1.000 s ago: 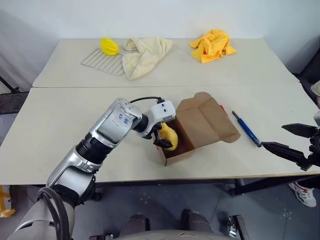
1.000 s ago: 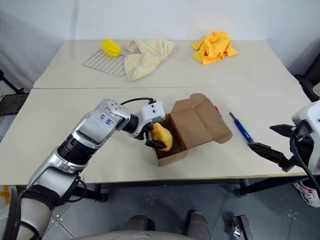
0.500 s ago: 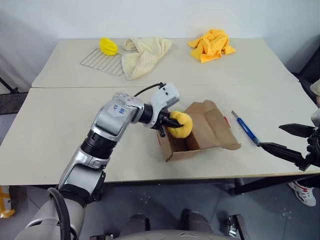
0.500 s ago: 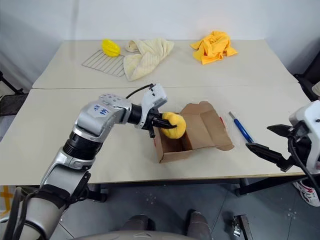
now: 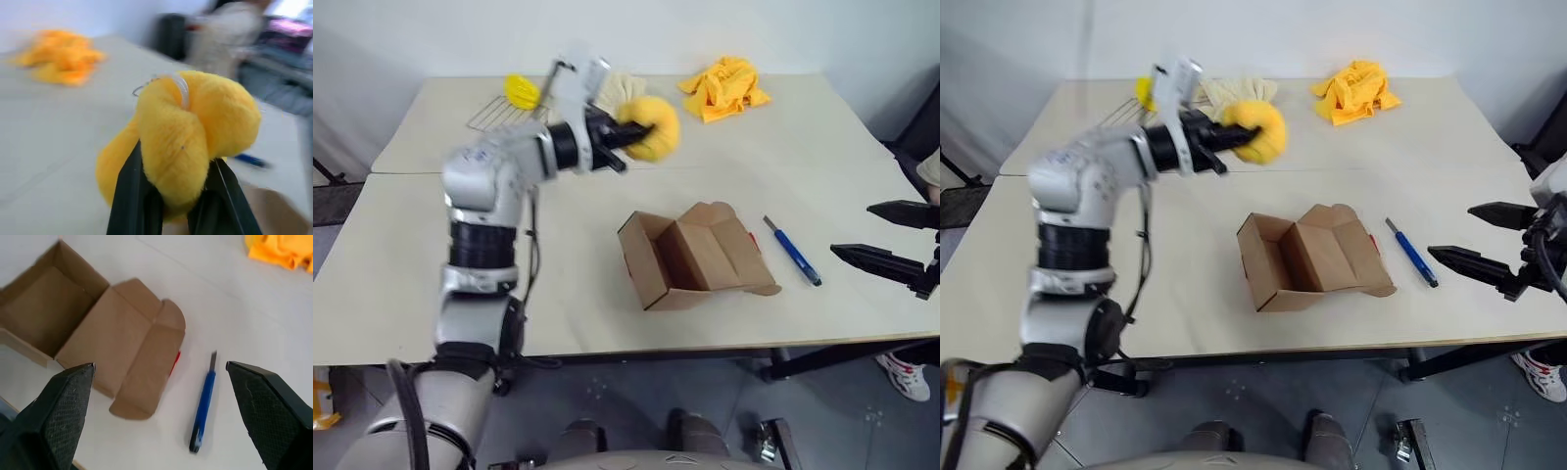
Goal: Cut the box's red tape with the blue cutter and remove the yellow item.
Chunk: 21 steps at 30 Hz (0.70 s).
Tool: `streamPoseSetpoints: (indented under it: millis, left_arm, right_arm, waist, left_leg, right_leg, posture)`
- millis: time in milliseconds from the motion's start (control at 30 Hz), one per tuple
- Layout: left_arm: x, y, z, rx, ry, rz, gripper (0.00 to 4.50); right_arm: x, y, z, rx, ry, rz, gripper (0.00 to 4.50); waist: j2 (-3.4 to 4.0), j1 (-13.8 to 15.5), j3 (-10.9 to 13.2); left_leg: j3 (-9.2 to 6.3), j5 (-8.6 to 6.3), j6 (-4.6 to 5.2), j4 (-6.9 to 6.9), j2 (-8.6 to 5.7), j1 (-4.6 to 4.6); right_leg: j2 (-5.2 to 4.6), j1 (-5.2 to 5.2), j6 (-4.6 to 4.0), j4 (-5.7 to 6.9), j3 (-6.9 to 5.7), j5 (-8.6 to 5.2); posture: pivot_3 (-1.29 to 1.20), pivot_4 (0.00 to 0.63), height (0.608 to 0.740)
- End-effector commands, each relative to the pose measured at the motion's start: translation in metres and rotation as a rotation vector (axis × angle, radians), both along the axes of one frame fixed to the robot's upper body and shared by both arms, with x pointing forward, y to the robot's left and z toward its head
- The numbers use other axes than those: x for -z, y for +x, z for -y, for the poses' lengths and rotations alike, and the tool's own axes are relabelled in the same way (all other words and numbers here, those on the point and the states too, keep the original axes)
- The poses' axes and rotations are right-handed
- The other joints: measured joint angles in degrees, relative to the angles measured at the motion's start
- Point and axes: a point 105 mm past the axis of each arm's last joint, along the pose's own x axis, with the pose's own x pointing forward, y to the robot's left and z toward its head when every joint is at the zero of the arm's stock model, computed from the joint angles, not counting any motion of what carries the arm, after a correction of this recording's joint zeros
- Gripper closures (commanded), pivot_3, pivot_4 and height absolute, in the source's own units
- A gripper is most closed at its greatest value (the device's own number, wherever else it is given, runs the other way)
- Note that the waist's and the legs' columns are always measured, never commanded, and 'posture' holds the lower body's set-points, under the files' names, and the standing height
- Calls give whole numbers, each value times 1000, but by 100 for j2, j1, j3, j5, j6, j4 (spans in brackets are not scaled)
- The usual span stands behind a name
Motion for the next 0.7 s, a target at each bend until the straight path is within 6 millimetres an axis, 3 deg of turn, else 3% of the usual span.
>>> streamPoseSetpoints:
  millis: [33,167,267,333,433,567,700]
  left_arm:
    - [24,9,-51,-241,195,-27,4298]
    - [64,-1,-100,-425,299,-119,4298]
    - [92,-17,-113,-455,302,-168,4298]
    - [110,-29,-123,-486,307,-238,3587]
    - [120,-41,-125,-476,301,-287,2685]
    - [106,-51,-132,-488,289,-255,1438]
    - [81,-65,-125,-397,270,-175,231]
  right_arm:
    - [-6,10,5,-26,-44,40,0]
    - [-6,21,4,-55,-42,47,0]
    - [0,29,2,-88,-53,25,0]
    - [0,35,2,-100,-54,26,0]
    - [-1,42,1,-117,-57,31,0]
    - [-3,49,-2,-142,-61,36,0]
    - [-5,54,-2,-155,-67,40,0]
  waist:
    - [1,-57,0]
    - [-1,-65,1]
    - [-2,-44,1]
    - [-4,-20,3]
    - [-5,-21,3]
    - [-5,-54,3]
    - [-6,-63,4]
  left_leg:
    - [0,1,-1,-4,0,0]
    - [4,1,-3,-4,1,-5]
    - [0,2,-5,-1,4,-10]
    - [-7,1,-6,6,4,-15]
    - [-14,0,-8,18,4,-22]
    - [-13,1,-15,14,7,-18]
    - [-13,2,-21,11,12,-18]
  right_leg:
    - [0,-1,0,0,0,0]
    - [0,-9,0,-1,-3,0]
    - [-1,-11,0,-1,-4,0]
    - [-1,-10,0,-1,-6,0]
    - [-3,-7,0,-1,-8,0]
    - [-1,-7,0,-1,-10,0]
    - [2,-9,-1,-1,-11,-1]
  posture:
    - [0,150,740]
    - [0,150,740]
    - [0,150,740]
    - [0,150,740]
    - [0,150,740]
    - [0,150,740]
    - [0,150,740]
